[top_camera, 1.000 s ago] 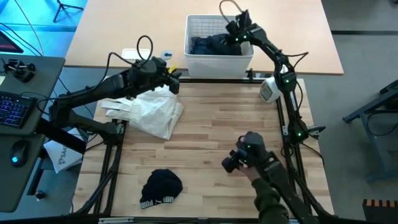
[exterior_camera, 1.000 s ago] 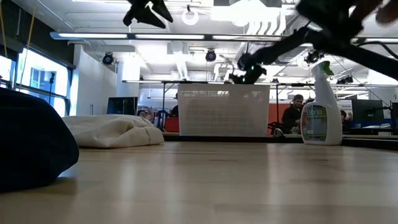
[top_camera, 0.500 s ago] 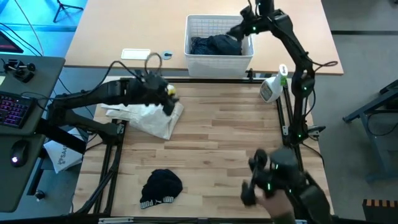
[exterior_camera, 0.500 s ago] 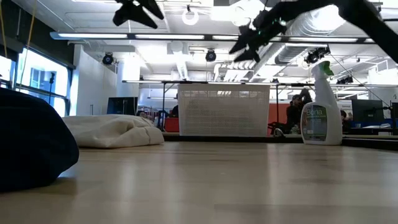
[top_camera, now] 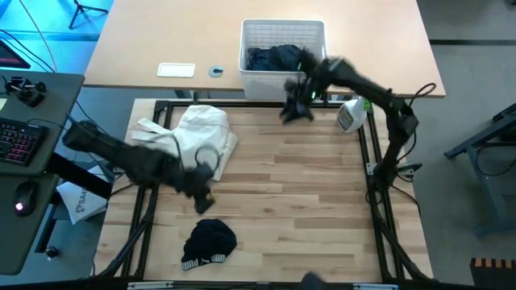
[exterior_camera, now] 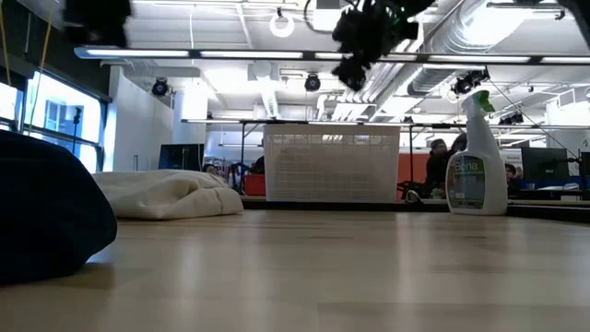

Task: Fold laundry
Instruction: Fold the blue underwear

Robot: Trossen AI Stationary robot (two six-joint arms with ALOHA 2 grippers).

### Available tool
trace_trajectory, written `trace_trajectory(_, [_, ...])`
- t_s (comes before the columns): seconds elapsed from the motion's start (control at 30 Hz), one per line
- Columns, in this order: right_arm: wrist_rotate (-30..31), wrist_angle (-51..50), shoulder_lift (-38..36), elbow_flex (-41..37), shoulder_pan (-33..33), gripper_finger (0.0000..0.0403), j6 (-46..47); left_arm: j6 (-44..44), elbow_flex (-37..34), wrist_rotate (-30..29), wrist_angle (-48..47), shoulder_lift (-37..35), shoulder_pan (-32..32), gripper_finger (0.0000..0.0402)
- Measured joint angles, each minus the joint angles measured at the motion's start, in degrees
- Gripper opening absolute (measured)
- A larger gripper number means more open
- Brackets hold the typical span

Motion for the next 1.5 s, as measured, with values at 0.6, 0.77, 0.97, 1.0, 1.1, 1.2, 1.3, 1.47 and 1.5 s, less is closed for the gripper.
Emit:
trace_trajectory(0.6, [11.23,45.99,-43.25,-64.83,19.27,0.0133,41.66,2.28,-5.07,11.0,27.58,27.39,-11.6,0.0132])
trace_trajectory(0.77, [19.82,48.58,-55.67,-71.14,24.86,0.0133,51.26,8.96,-0.1,18.78,25.38,34.23,-7.93,0.0116])
trace_trajectory(0.97, [30.31,49.86,-65.95,-73.25,30.03,0.0133,57.53,15.42,9.33,14.89,25.13,36.99,2.04,0.001])
trace_trajectory(1.0, [31.52,49.85,-67.09,-73.26,30.62,0.0133,58.26,16.37,11.25,13.22,24.79,36.85,3.75,0.0012])
trace_trajectory(1.1, [33.32,49.67,-69.54,-73.32,32.0,0.0133,60.16,19.99,17.21,6.88,22.18,35.0,8.24,0.001])
trace_trajectory(1.2, [34.46,49.66,-70.84,-73.32,33.1,0.0134,61.62,25.54,22.15,0.53,17.95,31.88,11.47,0.0002])
trace_trajectory(1.3, [36.74,49.63,-70.9,-73.32,34.05,0.0133,61.75,29.79,23.65,0.12,15.68,29.08,13.51,0.0008])
trace_trajectory(1.47, [43.11,49.62,-69.65,-73.32,34.61,0.0134,61.68,47.81,23.3,19.93,12.24,29.06,14.68,0.0034])
trace_trajectory(1.5, [44.05,49.62,-69.29,-73.32,34.61,0.0134,61.69,49.94,23.08,23.66,11.48,29.74,14.46,0.0044])
